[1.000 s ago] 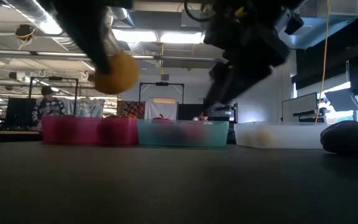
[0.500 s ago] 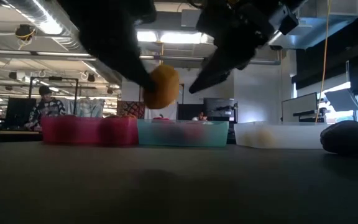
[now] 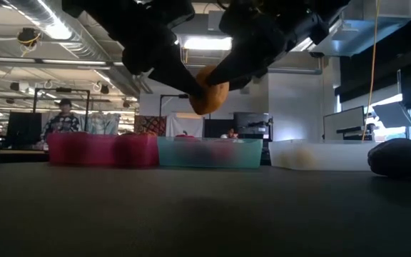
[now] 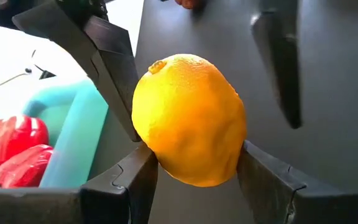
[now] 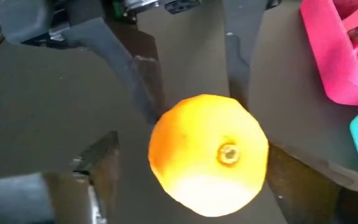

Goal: Sort produce into baskets
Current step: Put the lemon into the white bin

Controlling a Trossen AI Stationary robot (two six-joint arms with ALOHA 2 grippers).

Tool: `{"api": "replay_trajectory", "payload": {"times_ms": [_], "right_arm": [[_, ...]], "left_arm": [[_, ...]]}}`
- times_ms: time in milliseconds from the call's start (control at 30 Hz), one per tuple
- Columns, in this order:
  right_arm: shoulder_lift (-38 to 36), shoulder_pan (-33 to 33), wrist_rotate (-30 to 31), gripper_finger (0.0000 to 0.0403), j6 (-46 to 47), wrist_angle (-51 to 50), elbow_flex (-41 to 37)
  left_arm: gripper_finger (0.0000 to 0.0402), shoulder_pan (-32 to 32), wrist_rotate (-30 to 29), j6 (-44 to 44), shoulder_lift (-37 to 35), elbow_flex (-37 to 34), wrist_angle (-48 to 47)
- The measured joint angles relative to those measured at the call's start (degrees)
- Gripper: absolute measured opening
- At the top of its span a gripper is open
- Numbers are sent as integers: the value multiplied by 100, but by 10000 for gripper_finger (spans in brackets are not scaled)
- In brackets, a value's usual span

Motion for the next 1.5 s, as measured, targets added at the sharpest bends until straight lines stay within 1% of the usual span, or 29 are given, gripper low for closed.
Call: {"api": "replay_trajectory", "payload": {"times_ms": [300, 367, 433, 600, 767, 900, 1000, 1100, 1200, 1500], "right_arm": [[0, -169, -171, 157, -34, -6, 0], [0, -171, -178, 132, -33, -52, 0], [-6, -169, -155, 118, -56, -100, 0], [-11, -163, -147, 117, -128, -143, 9], [-124, -156, 47, 118, -139, -386, 18], [-508, -191, 493, 118, -140, -748, 25], [-792, -324, 857, 118, -139, -1310, 22], [-1067, -596, 1186, 118, -137, -1883, 22], [-1236, -1000, 1355, 118, -142, -2421, 22], [-1453, -2377, 1415, 120, -143, -3591, 20]], "left_arm": [[193, 49, 79, 128, -1, 0, 11], [197, 70, 173, 57, 0, 0, 63], [208, 82, 194, -58, 10, -5, 147], [244, 93, 345, -198, 10, -7, 193], [256, 23, 345, -331, -101, 8, 16], [257, 18, 372, -1019, -239, 22, -333], [257, 23, 381, -1136, -247, 20, -412], [257, 22, 386, -1161, -217, 20, -388], [257, 27, 399, -1217, -185, 11, -389], [257, 18, 405, -1390, -138, 11, -366]]}}
